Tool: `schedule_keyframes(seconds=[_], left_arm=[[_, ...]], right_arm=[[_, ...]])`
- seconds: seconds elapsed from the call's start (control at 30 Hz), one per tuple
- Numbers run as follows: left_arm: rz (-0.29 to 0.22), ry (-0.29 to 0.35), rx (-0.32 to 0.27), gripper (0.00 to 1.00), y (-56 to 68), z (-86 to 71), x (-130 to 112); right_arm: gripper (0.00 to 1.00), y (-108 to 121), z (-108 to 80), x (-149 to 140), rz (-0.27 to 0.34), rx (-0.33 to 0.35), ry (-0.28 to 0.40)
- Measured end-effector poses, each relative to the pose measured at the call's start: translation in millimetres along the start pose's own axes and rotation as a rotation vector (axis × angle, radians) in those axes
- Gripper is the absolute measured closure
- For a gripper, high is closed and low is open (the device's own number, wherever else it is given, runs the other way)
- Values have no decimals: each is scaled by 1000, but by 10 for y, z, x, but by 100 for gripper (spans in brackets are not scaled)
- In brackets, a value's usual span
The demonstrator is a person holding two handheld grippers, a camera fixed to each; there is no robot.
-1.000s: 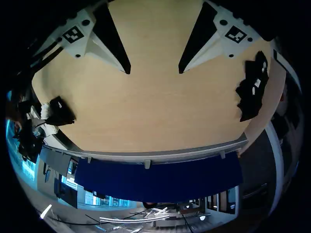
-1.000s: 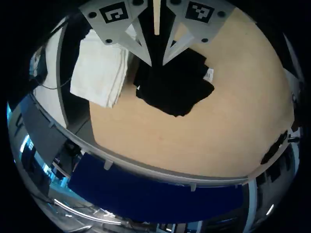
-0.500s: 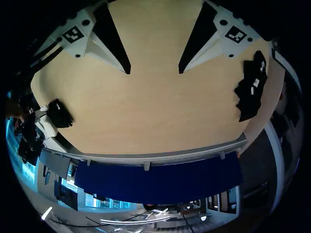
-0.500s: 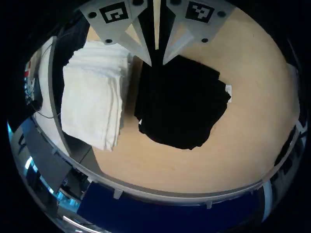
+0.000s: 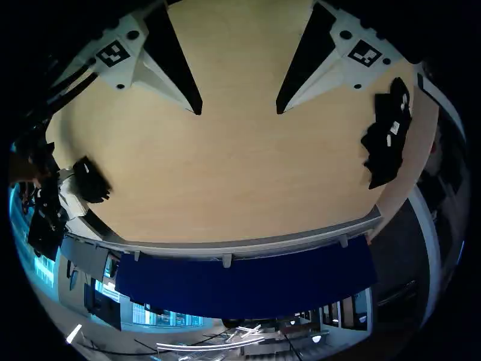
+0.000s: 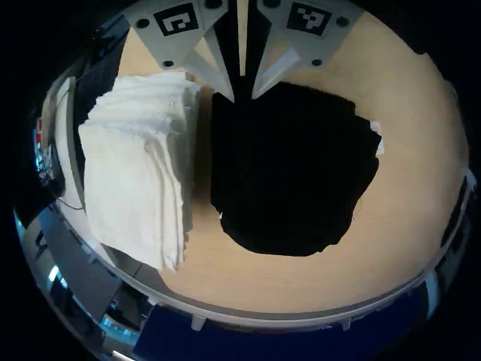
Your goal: Fold towel
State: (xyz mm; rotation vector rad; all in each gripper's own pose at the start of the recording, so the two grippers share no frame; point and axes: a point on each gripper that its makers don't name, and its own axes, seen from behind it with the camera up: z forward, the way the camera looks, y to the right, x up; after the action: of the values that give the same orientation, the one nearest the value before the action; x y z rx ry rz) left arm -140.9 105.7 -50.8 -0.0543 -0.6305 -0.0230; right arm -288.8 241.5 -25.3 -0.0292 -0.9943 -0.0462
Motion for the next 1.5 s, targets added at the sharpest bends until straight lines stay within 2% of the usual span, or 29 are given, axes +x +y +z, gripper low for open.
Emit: schedule_keyframes(seconds=[0.23, 0.33, 0.67, 0.77, 0.97, 1.17, 1.27, 1.5], left_arm=[[0, 1, -4, 9, 15, 19, 33], [2, 2, -6, 9, 21, 25, 48], [3, 3, -10, 9, 3, 48, 81], [5, 4, -12, 9, 6, 61, 84], [6, 6, -14, 9, 7, 53, 97], [3, 10, -11, 9, -25, 38, 103], [0, 10, -9, 9, -48, 39, 97], [4, 12, -6, 9, -67, 13, 95]], right_arm=[[93, -7, -22, -3, -7, -8, 11], [87, -10, -55, -2, -7, -14, 25], [45, 30, -253, -32, -8, -45, 76], [36, 5, -314, -1, -6, -42, 102], [10, -79, -418, 170, -5, -32, 168], [4, -185, -486, 394, 4, -12, 232], [0, -299, -480, 482, 23, 24, 255], [0, -515, -402, 566, 61, 77, 273]])
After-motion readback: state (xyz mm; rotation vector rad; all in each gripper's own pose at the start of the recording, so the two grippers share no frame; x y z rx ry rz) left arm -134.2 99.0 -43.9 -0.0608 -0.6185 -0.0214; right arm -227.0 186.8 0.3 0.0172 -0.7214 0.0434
